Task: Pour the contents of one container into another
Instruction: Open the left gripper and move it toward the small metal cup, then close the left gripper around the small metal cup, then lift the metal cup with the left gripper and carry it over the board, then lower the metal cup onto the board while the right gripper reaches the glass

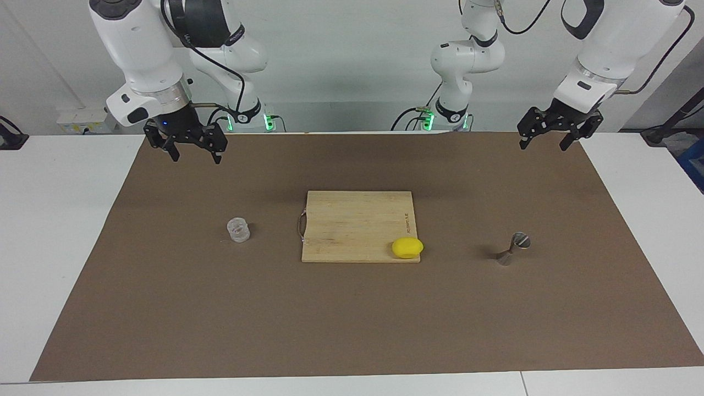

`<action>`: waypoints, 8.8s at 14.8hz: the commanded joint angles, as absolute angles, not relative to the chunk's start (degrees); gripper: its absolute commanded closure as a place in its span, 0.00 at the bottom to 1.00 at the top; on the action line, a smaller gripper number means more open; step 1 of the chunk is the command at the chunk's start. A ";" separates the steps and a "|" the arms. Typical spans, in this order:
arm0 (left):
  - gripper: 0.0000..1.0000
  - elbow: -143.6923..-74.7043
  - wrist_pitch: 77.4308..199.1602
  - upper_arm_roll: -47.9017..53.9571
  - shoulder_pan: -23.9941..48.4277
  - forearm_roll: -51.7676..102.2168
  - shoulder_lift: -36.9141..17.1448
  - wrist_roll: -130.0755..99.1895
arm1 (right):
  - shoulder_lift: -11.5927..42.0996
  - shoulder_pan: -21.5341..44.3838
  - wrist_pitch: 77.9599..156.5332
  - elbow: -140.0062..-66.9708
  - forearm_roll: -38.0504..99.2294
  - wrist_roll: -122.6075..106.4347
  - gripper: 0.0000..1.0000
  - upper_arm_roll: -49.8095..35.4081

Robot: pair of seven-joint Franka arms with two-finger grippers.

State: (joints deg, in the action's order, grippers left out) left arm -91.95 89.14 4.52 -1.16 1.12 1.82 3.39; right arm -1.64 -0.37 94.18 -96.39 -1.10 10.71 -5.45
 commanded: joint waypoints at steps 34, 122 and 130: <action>0.00 -112.48 102.99 -11.86 -4.30 39.16 -5.54 -41.38 | -2.72 -0.97 93.34 -97.12 -0.09 9.40 0.00 -5.54; 1.00 -107.93 155.47 -8.35 49.56 117.41 -20.13 -64.95 | 7.90 -12.57 101.41 -105.29 21.00 56.16 0.04 -5.54; 1.00 -108.72 155.74 -8.35 49.66 118.57 -20.13 -65.13 | 16.07 -12.30 114.69 -110.21 23.11 55.55 0.04 -5.54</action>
